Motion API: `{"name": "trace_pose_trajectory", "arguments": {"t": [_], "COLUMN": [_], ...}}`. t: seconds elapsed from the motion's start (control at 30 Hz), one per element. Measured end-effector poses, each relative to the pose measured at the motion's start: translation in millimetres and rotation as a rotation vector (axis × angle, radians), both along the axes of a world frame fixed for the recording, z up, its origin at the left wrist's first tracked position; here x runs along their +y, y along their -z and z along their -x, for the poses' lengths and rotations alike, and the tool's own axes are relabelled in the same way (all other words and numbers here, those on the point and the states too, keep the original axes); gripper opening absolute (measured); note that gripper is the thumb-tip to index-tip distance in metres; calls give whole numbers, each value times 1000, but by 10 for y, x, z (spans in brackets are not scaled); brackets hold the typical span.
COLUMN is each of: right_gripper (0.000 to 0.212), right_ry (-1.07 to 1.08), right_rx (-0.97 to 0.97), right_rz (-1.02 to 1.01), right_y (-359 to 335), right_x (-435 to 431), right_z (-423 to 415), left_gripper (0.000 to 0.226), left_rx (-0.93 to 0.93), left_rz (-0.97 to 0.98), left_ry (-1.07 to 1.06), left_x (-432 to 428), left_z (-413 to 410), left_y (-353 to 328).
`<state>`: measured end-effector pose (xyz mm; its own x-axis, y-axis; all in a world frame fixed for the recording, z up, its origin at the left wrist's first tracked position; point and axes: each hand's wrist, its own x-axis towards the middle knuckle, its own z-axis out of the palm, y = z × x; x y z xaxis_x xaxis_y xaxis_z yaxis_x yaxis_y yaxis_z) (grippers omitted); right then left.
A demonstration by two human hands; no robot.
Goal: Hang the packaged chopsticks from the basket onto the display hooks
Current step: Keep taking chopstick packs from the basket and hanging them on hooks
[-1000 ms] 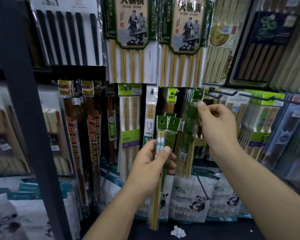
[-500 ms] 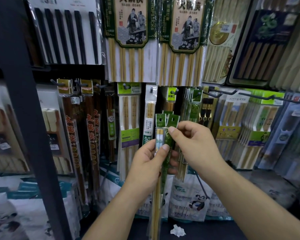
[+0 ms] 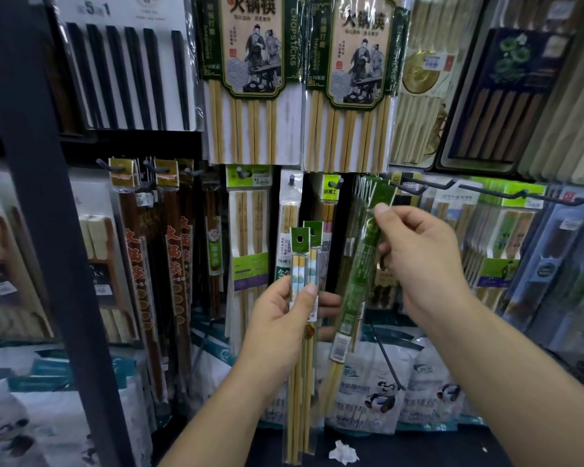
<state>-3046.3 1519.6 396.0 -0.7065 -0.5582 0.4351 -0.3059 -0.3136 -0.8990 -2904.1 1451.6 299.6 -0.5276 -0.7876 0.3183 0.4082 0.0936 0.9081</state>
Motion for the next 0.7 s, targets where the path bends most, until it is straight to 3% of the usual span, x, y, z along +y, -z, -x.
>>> {"name": "trace_pose_trajectory", "arguments": {"t": [0.3, 0.7], "right_gripper": [33, 33], "right_ry": [73, 158], "right_rx": [35, 94], "right_rz": [-18, -54], "right_y": [-159, -73], "right_x": [-116, -211], "right_z": [108, 172], "left_gripper": [17, 14], "left_rx": [18, 25], "left_rz": [-20, -27], "left_ry": [44, 30], "left_x": [22, 11], "left_z": [-11, -14], "left_y": [-20, -32]}}
